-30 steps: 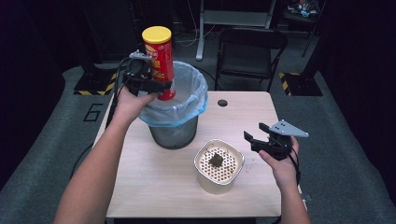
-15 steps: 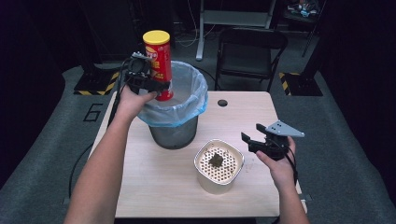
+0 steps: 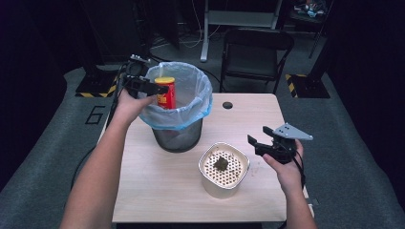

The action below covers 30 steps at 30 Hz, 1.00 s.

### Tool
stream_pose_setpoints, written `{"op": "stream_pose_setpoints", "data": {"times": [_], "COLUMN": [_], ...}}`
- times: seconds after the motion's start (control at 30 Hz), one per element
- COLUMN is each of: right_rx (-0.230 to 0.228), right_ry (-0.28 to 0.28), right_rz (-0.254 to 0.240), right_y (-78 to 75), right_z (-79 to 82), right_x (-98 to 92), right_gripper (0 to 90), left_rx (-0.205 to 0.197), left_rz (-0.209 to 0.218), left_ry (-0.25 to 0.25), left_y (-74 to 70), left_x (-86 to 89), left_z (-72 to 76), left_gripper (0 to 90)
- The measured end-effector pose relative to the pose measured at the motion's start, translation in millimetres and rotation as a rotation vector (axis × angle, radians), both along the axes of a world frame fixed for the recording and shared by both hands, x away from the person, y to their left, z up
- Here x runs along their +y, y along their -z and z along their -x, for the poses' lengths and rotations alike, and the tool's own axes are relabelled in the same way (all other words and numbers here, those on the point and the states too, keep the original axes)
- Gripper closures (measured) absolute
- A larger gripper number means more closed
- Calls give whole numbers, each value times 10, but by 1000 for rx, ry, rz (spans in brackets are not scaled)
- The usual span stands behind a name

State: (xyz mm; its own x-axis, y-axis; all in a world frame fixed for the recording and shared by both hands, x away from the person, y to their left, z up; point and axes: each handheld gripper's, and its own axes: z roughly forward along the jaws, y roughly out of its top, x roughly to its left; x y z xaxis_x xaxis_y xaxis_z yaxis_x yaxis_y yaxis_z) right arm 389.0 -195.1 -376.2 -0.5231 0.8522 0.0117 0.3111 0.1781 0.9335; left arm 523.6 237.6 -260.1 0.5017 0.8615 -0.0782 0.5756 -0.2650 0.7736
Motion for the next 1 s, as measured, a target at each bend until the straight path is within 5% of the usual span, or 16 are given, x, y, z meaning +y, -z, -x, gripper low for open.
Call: {"op": "stream_pose_setpoints", "data": {"times": [0.27,0.47,1.0], "right_rx": [3,9,19], "right_ry": [2,5,9], "right_rz": [4,10,11], "right_y": [6,13,29], "right_z": [-1,-2,-5], "right_x": [1,7,-12], "right_gripper": [302,302,301], "left_rx": [-25,-49,-81], "left_rz": [16,65,48], "left_ry": [67,100,189], "left_y": [-106,-134,-118], "left_x": [188,301,441], "left_z": [294,561,1175], "left_gripper": [283,328,324]}}
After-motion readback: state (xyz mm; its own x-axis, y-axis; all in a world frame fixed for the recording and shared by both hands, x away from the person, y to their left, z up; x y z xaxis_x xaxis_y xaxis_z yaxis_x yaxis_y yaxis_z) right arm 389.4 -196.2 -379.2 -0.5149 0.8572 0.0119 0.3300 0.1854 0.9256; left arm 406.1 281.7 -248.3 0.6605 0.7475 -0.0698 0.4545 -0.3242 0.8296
